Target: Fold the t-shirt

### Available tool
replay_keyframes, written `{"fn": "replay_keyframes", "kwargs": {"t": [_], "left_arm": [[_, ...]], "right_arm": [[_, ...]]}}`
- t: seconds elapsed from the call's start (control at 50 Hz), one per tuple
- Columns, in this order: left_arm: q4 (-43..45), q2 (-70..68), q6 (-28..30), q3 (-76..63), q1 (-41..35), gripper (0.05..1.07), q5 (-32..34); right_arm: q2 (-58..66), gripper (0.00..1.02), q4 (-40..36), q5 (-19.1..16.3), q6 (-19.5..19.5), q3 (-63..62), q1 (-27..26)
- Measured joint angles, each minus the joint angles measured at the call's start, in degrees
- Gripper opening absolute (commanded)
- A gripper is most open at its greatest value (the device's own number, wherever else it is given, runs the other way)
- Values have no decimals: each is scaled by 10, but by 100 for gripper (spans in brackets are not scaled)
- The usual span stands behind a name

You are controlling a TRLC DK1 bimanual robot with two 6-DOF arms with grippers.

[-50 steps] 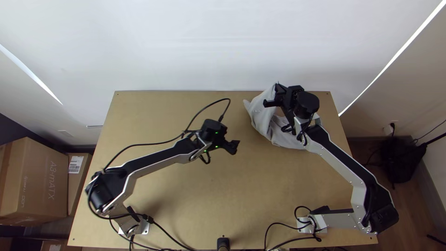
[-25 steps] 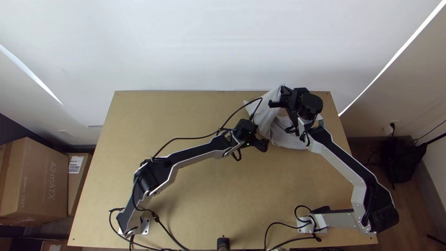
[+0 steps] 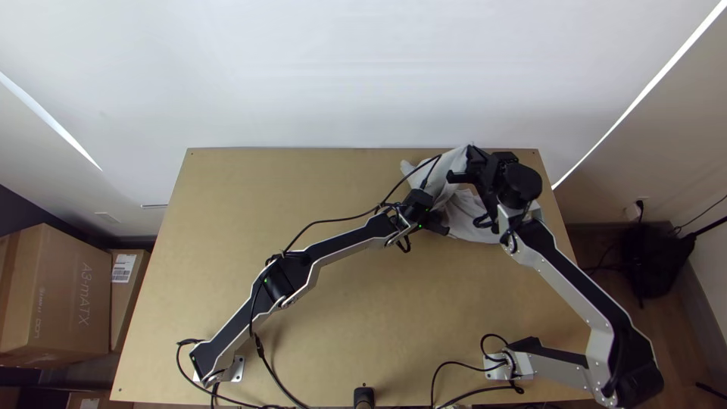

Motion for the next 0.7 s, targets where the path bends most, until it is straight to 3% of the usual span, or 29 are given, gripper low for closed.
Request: {"fn": "replay_keyframes", "kwargs": {"t": [0.26, 0.7], "left_arm": [[-31, -48, 0, -32, 28, 8, -5], [-41, -415, 34, -204, 121, 8, -7]], "right_arm": [[-55, 2, -1, 0, 0, -45, -1], [-140, 2, 0, -8, 11, -46, 33]]}}
